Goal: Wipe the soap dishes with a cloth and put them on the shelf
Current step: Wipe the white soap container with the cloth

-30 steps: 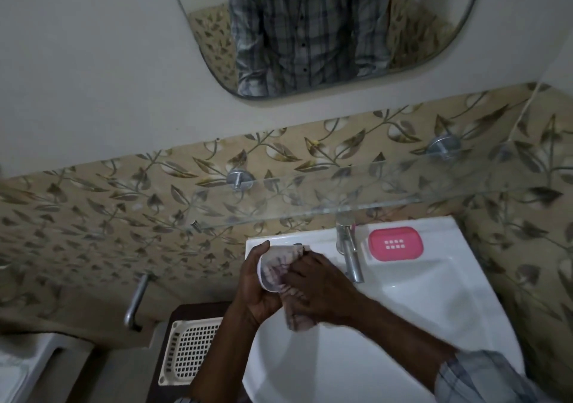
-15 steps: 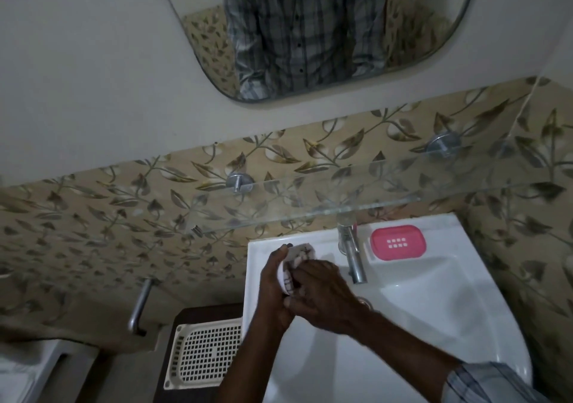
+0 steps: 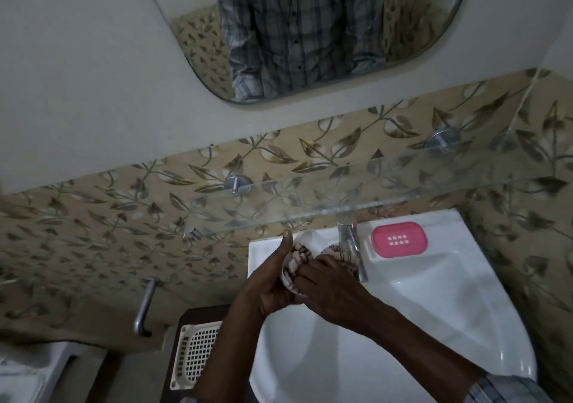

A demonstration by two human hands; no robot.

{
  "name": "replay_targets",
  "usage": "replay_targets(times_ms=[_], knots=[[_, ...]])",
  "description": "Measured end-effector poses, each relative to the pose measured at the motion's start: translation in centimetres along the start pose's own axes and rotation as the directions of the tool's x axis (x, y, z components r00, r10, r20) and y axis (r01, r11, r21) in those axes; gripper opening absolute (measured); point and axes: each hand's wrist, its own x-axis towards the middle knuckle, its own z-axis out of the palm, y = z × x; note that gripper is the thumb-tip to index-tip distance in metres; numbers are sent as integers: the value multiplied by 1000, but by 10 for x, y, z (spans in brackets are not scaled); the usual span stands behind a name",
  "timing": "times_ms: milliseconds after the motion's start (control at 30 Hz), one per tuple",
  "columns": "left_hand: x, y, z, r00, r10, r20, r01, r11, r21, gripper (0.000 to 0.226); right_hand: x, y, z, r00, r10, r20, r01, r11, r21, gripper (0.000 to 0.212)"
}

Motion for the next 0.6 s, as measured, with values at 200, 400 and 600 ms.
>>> replay_targets(times_ms=[200,400,600], knots=[[-1,-19,20,993,114,-39,-120,954,-275,67,-11,-21,-7,987,139,81,-153,965,212,36],[11,-30,27,961,218,-170,-257,930,-264,56,1,-20,-34,922,384,55,-385,887,256,59],[6,-36,21,955,280,-98,-296,924,-241,61,-4,-13,-39,943,314,113,-333,890,312,71]])
